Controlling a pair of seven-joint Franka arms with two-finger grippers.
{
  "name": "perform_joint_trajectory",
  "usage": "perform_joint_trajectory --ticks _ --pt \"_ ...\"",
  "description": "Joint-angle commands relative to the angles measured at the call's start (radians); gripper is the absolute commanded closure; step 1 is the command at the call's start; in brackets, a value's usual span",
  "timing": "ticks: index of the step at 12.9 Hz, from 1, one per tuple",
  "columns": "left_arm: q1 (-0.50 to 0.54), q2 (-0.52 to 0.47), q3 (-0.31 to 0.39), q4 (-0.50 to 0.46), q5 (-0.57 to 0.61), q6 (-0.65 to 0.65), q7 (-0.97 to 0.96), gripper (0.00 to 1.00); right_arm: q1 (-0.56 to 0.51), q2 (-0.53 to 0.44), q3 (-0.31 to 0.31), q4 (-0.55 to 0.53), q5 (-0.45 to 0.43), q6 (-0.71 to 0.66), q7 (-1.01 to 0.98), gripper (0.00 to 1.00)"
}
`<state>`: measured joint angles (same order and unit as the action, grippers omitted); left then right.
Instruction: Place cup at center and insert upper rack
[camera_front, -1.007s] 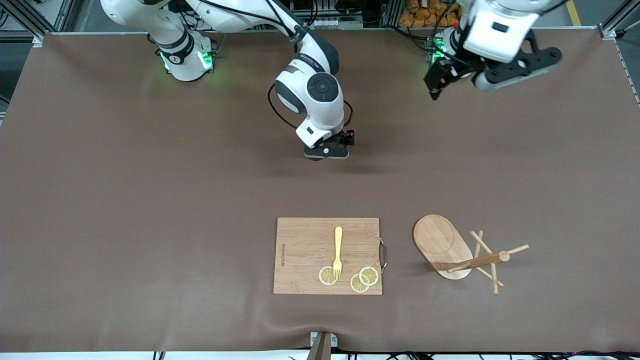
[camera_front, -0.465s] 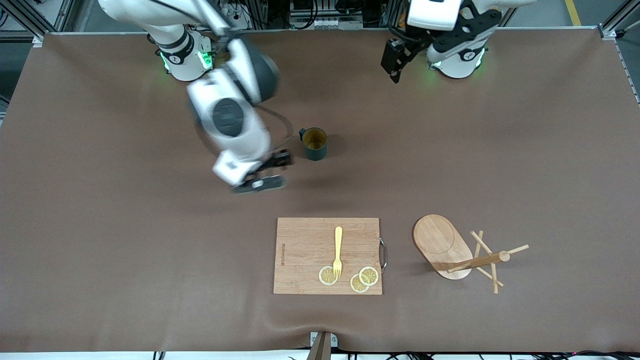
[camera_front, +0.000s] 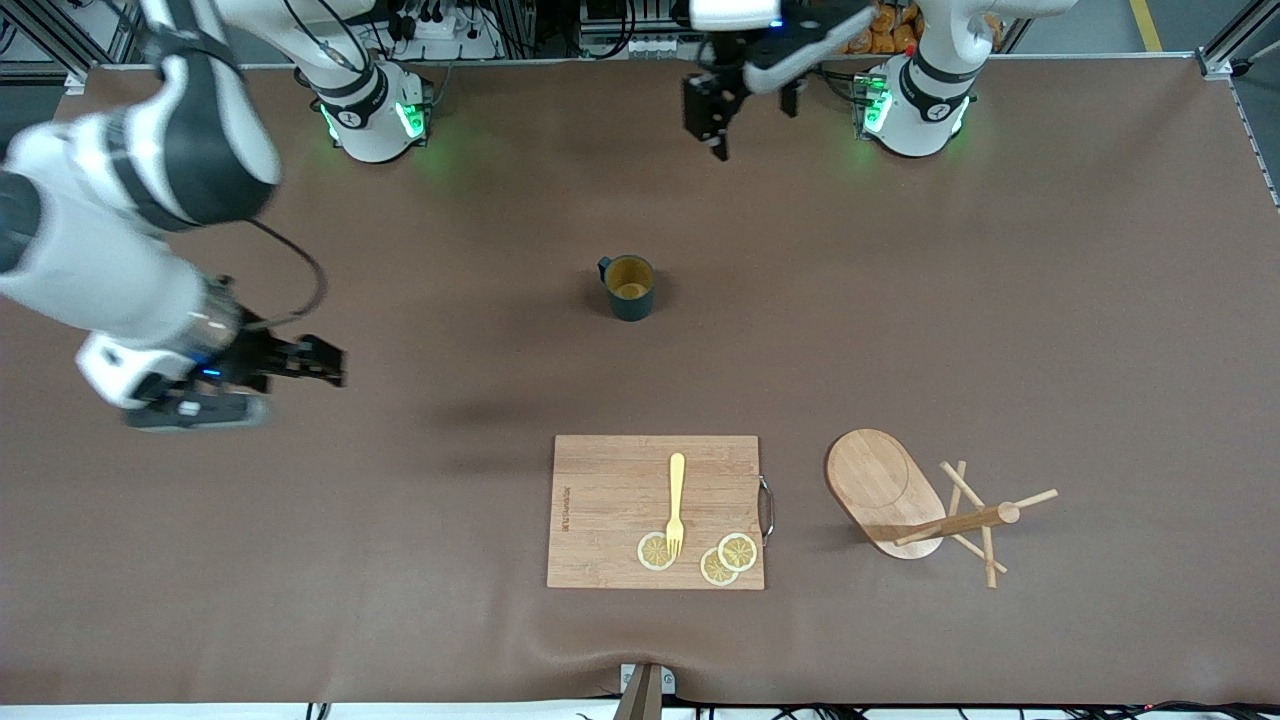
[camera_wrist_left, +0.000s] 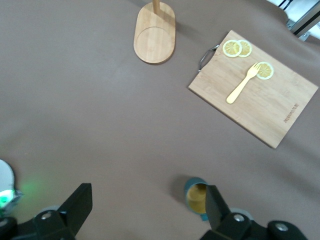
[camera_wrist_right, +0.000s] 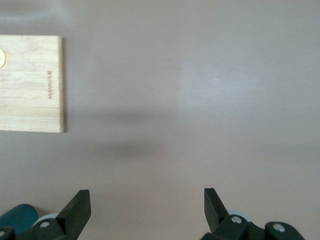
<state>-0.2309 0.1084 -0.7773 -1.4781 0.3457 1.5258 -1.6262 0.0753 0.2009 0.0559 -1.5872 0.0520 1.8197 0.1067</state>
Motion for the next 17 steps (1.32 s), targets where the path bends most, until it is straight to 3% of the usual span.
perform_joint_trajectory --ticks 1,5,10,11,15,17 --pt "-0.103 0.118 0.001 0.056 0.094 0.022 -0.124 0.0 -0.022 -0.076 -0.059 -0.017 -0.003 -0.033 -0.051 0.0" --pt "-0.283 0.27 0.016 0.082 0.306 0.022 -0.409 0.0 -0.032 -0.104 -0.194 -0.017 0.0 -0.071 -0.258 0.0" --pt "-0.413 0.41 0.039 0.129 0.458 0.022 -0.575 0.0 -0.091 -0.123 -0.212 -0.022 0.0 -0.115 -0.318 0.0" --pt "-0.457 0.442 0.076 0.154 0.461 0.022 -0.58 0.0 -0.1 -0.123 -0.214 -0.023 -0.001 -0.117 -0.326 0.0" --pt "-0.766 0.514 0.427 0.2 0.46 0.046 -0.651 0.0 -0.114 -0.123 -0.214 -0.027 -0.003 -0.115 -0.383 0.0" --pt "-0.835 0.58 0.502 0.249 0.458 0.071 -0.713 0.0 -0.114 -0.126 -0.214 -0.027 -0.003 -0.115 -0.381 0.0"
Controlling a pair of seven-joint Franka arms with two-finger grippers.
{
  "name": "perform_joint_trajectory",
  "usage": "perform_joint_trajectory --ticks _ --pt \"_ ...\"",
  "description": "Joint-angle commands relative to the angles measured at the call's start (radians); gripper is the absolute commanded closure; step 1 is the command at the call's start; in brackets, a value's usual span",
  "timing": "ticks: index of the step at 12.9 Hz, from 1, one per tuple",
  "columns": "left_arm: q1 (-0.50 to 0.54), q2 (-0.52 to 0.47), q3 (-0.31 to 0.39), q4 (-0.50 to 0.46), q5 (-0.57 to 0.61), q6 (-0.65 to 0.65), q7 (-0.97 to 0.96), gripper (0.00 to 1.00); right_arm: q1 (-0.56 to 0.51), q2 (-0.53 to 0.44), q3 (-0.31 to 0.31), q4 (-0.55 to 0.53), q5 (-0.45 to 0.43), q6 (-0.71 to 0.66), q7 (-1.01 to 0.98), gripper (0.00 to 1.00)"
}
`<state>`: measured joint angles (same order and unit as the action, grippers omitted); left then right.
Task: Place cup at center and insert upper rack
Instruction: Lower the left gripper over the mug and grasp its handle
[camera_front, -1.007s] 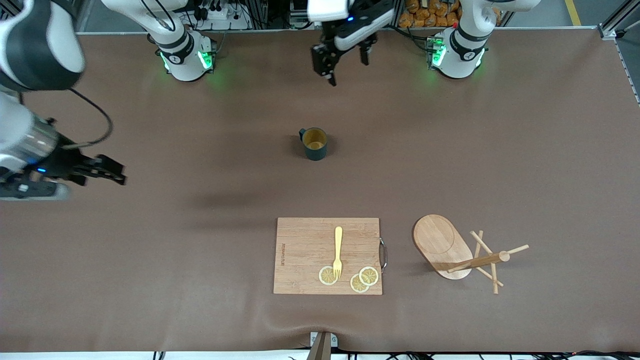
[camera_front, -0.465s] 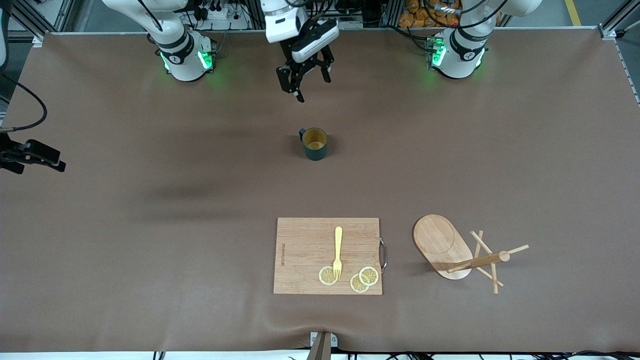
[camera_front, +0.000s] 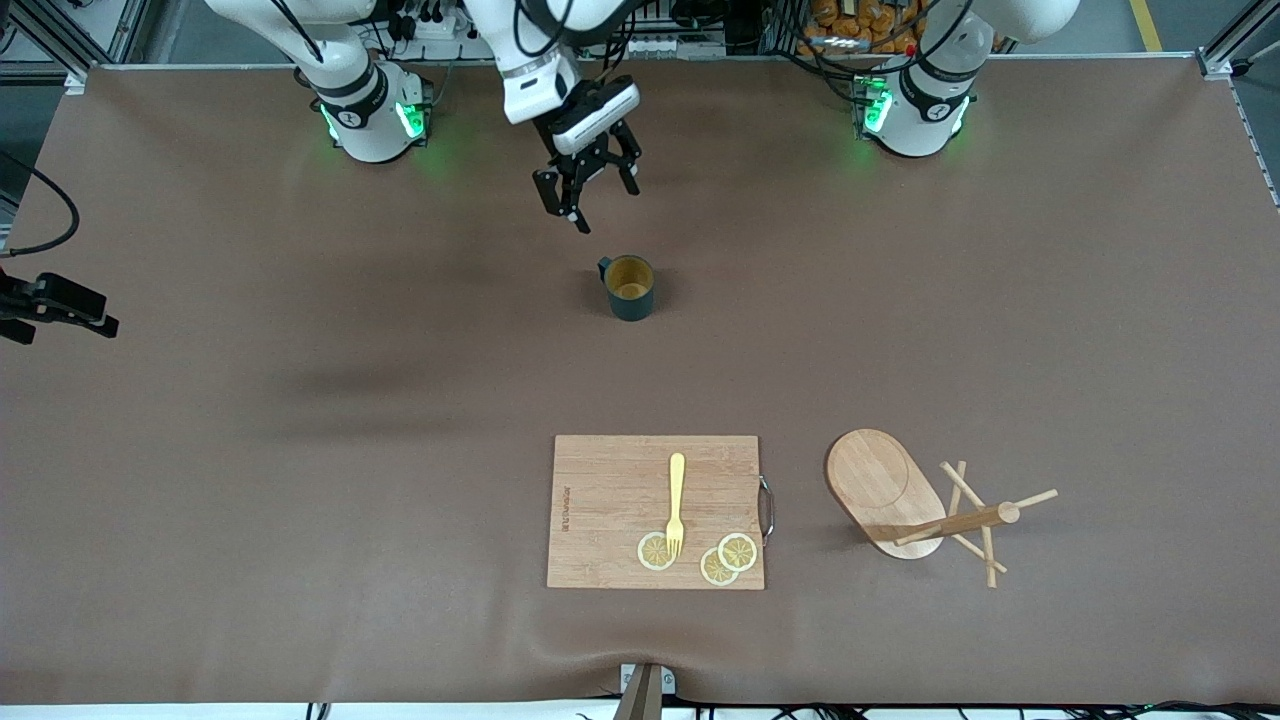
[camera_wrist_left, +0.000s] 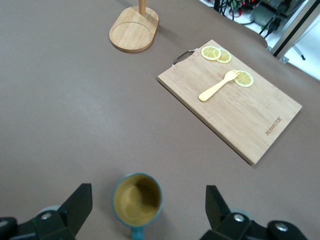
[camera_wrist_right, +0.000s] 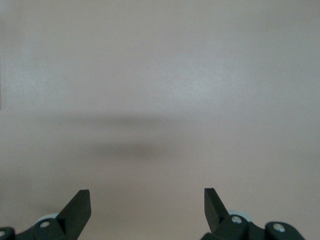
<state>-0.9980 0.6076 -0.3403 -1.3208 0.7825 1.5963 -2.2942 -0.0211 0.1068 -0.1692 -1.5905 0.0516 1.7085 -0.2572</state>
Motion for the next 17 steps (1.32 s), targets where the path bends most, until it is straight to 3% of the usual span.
perform_joint_trajectory --ticks 1,5,8,9,17 --pt "-0.076 0.098 0.072 0.097 0.021 0.007 -0.053 0.0 -0.017 -0.038 0.011 -0.023 -0.002 -0.01 -0.017 0.0" --pt "-0.099 0.161 0.096 0.103 0.024 0.059 -0.169 0.0 -0.014 -0.05 0.013 -0.017 0.004 -0.055 -0.016 0.0" --pt "-0.221 0.218 0.232 0.118 0.021 0.059 -0.233 0.0 -0.004 -0.05 0.016 -0.017 0.007 -0.063 -0.013 0.0" --pt "-0.235 0.24 0.248 0.12 0.021 0.059 -0.237 0.0 0.0 -0.048 0.017 -0.019 0.008 -0.064 -0.013 0.0" --pt "-0.268 0.33 0.254 0.14 0.021 0.059 -0.309 0.0 0.015 -0.042 0.019 -0.017 0.008 -0.072 -0.011 0.0"
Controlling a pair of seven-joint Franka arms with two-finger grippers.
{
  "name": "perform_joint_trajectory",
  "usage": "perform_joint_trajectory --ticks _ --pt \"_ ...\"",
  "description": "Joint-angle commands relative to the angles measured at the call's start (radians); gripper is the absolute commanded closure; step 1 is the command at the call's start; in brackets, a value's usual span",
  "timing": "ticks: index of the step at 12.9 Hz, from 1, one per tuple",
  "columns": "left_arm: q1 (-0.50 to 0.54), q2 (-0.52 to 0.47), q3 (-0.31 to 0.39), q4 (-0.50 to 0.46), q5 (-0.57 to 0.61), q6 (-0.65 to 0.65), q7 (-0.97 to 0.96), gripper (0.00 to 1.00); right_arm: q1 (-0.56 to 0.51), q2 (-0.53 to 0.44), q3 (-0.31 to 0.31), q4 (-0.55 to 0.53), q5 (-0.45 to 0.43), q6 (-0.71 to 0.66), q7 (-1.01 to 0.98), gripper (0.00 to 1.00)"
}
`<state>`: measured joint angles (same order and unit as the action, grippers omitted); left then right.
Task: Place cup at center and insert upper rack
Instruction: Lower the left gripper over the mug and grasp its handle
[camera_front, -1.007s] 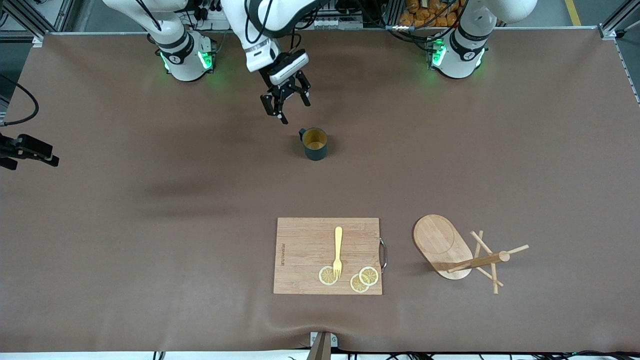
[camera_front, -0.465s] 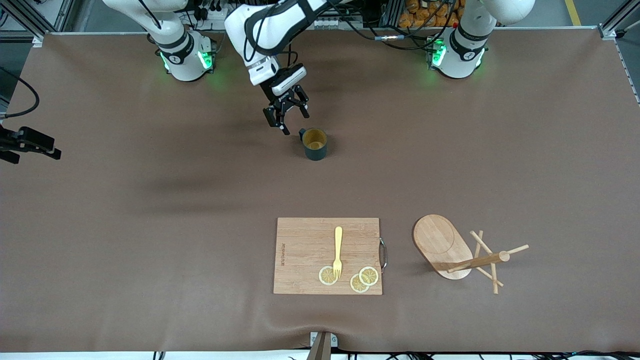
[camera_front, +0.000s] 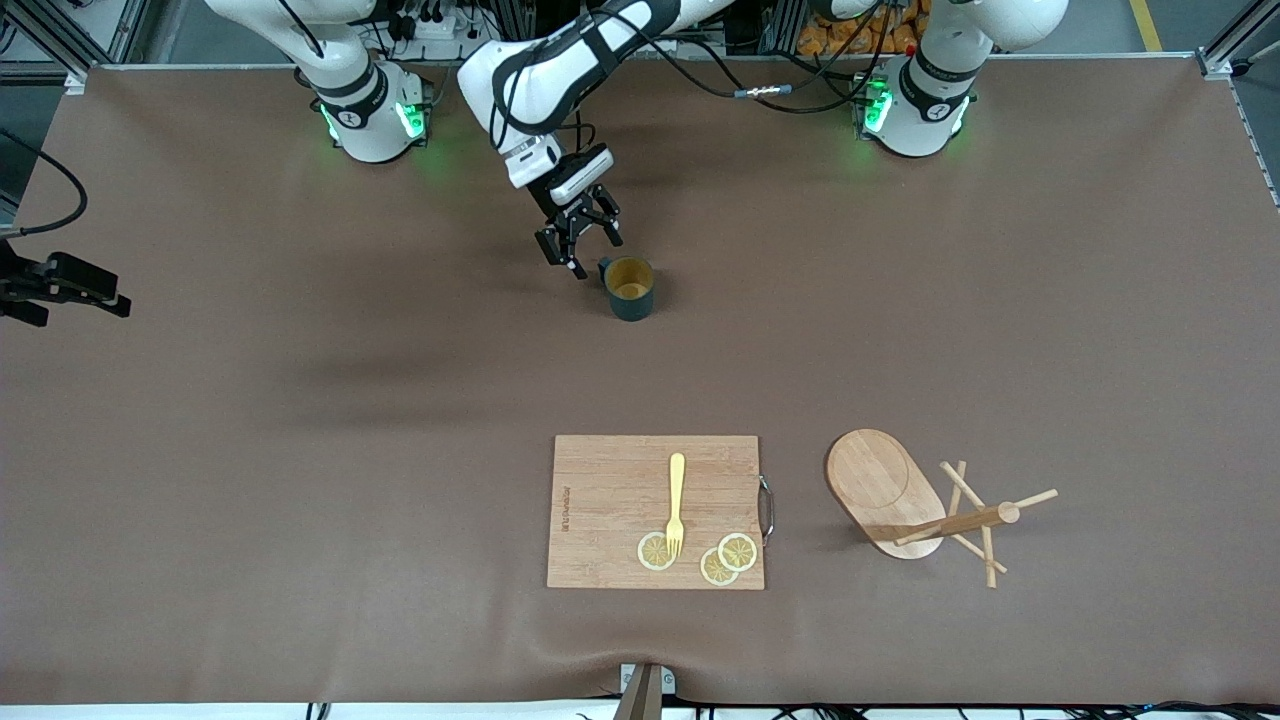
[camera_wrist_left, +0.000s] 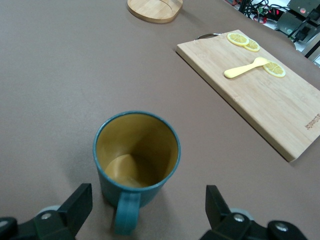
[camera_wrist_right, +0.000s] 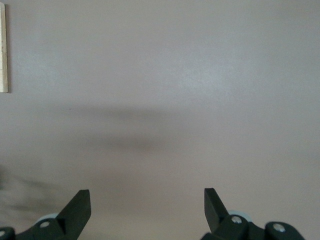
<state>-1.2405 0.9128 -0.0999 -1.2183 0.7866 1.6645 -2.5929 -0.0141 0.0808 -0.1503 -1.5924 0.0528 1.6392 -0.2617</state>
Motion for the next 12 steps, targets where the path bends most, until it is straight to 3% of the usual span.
perform_joint_trajectory --ticks 1,7,12 --pt "-0.027 0.026 0.012 0.036 0.017 -0.009 -0.009 0.0 0.011 -0.016 0.0 -0.015 0.007 -0.002 -0.002 0.0" --pt "-0.027 0.054 0.0 0.031 0.007 0.008 0.034 0.0 0.019 -0.021 0.001 0.006 -0.005 -0.028 0.007 0.0" --pt "-0.025 0.078 0.0 0.029 -0.023 0.006 0.05 0.0 0.022 -0.021 0.003 0.077 -0.007 -0.137 0.147 0.0"
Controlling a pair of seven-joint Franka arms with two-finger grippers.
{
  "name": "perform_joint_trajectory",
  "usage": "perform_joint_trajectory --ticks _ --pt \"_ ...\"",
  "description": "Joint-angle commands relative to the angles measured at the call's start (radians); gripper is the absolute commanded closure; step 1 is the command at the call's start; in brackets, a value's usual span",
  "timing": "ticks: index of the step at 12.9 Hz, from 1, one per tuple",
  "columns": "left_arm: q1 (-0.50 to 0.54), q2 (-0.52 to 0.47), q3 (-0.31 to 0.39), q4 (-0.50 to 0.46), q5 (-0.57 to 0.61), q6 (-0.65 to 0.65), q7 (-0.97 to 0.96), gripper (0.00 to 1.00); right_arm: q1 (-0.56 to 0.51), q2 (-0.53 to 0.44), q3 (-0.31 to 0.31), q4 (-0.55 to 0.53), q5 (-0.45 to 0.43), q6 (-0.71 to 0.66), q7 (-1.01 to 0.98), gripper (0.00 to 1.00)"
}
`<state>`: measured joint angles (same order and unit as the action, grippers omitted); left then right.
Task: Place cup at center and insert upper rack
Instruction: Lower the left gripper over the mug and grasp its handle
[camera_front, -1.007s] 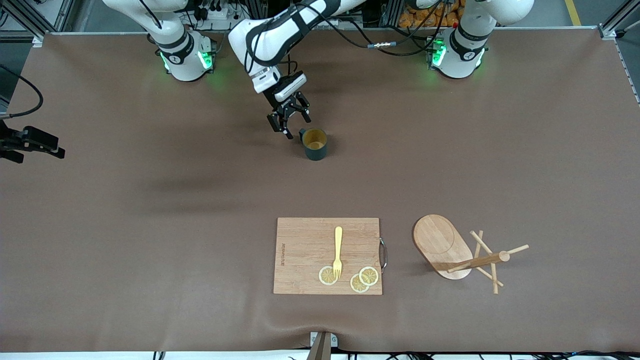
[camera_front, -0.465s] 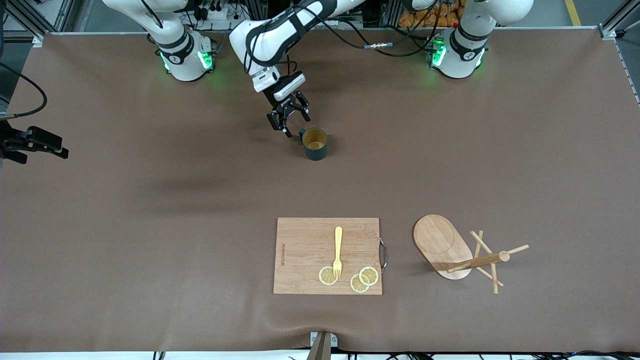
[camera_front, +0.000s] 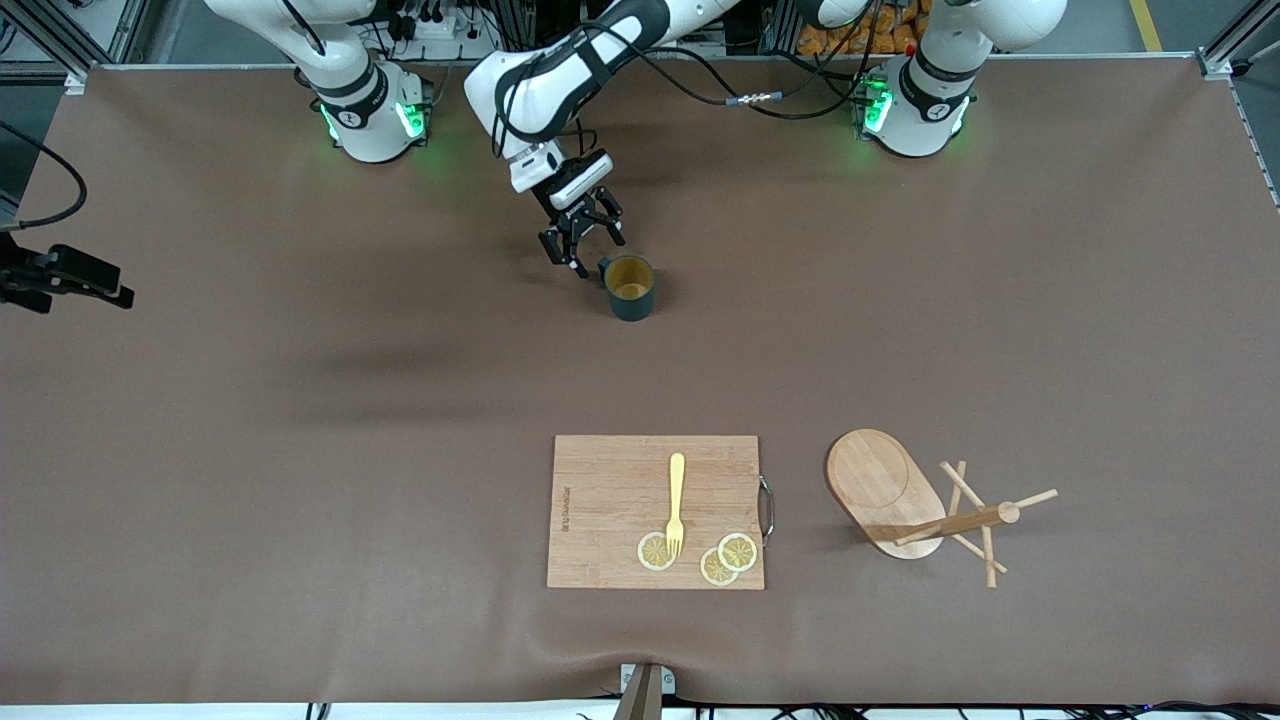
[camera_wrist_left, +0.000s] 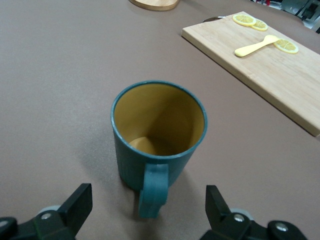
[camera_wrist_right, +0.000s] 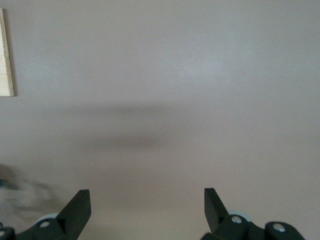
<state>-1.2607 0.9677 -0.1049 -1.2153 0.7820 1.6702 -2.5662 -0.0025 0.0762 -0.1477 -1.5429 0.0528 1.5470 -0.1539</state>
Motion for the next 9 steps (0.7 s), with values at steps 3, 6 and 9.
perform_joint_trajectory --ticks 3,6,9 --pt "-0.005 0.025 0.005 0.025 -0.059 0.003 0.024 0.0 0.013 -0.016 0.0 0.03 -0.031 -0.064 0.04 0.0" --pt "-0.002 0.025 0.005 0.027 -0.064 0.006 0.03 0.01 0.016 -0.015 0.0 0.03 -0.03 -0.067 0.04 0.0" --pt "0.003 0.02 0.013 0.026 -0.125 0.016 0.095 0.08 0.018 -0.013 0.002 0.03 -0.028 -0.067 0.04 0.0"
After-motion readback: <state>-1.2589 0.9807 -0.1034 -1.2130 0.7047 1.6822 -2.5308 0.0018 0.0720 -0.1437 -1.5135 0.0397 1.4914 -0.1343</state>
